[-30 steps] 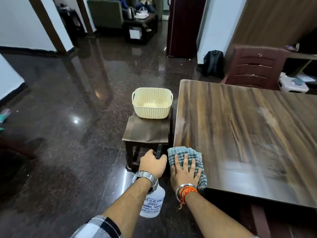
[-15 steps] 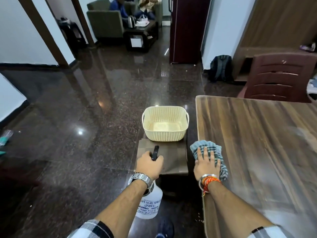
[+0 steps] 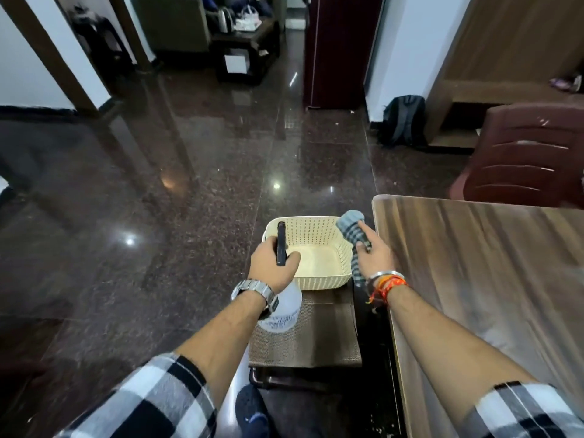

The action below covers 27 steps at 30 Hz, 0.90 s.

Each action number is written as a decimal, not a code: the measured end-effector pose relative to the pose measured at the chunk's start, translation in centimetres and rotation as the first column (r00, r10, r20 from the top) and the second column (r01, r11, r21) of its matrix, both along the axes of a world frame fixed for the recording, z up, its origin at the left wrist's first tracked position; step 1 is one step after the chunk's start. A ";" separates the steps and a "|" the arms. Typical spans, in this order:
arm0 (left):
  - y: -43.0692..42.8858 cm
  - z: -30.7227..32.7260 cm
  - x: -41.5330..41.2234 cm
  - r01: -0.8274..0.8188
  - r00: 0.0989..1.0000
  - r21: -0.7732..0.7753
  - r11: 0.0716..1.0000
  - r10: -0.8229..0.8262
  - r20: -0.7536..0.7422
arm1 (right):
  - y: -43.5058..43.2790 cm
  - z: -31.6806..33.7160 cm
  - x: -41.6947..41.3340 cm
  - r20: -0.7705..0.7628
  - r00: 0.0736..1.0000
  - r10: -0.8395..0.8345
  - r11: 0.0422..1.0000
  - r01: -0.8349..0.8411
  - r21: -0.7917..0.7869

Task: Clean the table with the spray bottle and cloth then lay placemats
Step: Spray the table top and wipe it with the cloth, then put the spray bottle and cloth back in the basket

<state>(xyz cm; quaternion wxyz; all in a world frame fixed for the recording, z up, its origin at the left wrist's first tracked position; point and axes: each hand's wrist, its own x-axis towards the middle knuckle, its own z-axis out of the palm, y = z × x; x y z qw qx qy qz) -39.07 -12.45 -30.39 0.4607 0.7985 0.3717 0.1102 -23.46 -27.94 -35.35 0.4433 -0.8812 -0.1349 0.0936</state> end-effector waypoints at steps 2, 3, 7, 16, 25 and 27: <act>1.5 -0.2 1.9 0.037 0.999 0.025 0.999 -0.038 0.016 | 2.0 -0.3 0.4 -0.033 0.999 0.004 1.000 -0.004 -0.023; 2.3 -0.3 3.0 0.059 0.998 0.032 0.998 -0.059 0.019 | 3.0 -0.6 0.5 -0.056 0.998 -0.020 1.000 0.019 -0.017; 5.7 -1.3 7.3 0.177 0.984 0.084 0.981 -0.178 0.001 | 6.7 -1.7 2.0 -0.056 0.998 -0.031 0.998 0.027 -0.062; 9.7 -7.7 12.6 0.213 0.974 0.071 0.974 -0.207 -0.091 | 10.6 -5.5 5.3 -0.061 0.998 -0.030 0.977 0.017 -0.212; 9.3 -16.0 14.0 0.161 0.980 -0.029 0.986 -0.164 -0.110 | 12.2 -13.6 6.9 -0.161 0.987 0.006 0.915 -0.070 -0.398; 9.3 -17.5 14.1 0.141 0.983 -0.061 0.988 -0.147 -0.111 | 12.3 -14.7 6.8 -0.217 0.968 0.130 0.869 -0.216 -0.444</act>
